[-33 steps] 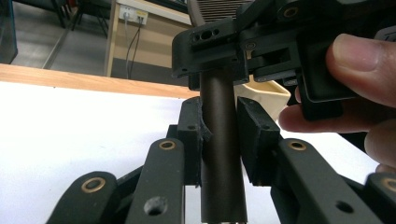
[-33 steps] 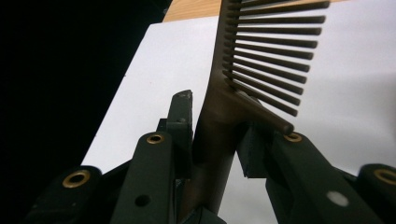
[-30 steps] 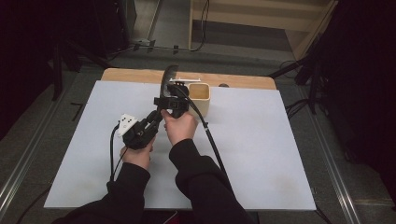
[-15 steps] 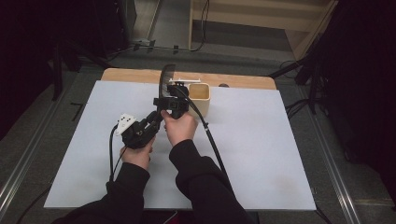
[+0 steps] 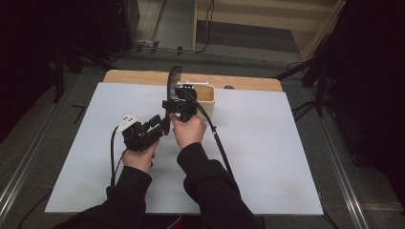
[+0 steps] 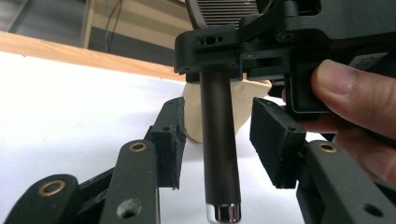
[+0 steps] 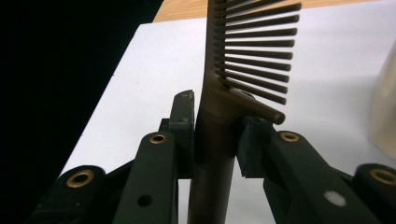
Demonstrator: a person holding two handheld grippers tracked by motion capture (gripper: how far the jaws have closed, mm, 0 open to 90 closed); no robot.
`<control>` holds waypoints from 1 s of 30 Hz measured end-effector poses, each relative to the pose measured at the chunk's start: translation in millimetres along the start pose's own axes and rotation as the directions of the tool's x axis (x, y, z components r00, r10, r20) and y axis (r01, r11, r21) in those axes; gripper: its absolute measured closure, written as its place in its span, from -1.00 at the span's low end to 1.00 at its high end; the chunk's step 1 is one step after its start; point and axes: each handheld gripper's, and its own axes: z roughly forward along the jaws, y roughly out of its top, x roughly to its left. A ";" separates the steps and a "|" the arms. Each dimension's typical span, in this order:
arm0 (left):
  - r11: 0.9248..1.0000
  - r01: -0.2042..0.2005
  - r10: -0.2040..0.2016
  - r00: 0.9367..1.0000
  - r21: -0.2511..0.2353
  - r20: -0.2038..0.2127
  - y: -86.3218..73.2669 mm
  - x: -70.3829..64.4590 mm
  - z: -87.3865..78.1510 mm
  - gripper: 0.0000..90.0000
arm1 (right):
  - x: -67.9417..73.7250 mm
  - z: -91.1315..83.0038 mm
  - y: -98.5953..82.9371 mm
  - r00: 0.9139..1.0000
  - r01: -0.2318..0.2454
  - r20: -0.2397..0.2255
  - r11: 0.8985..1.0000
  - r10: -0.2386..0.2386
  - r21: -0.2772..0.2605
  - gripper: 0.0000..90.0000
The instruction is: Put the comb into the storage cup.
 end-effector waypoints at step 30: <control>0.966 0.032 -0.083 0.978 0.257 0.189 9.9 11.1 -13.7 -0.14 | -10.9 -8.2 -1.5 0.997 0.076 0.006 0.997 -0.076 -0.017 0.55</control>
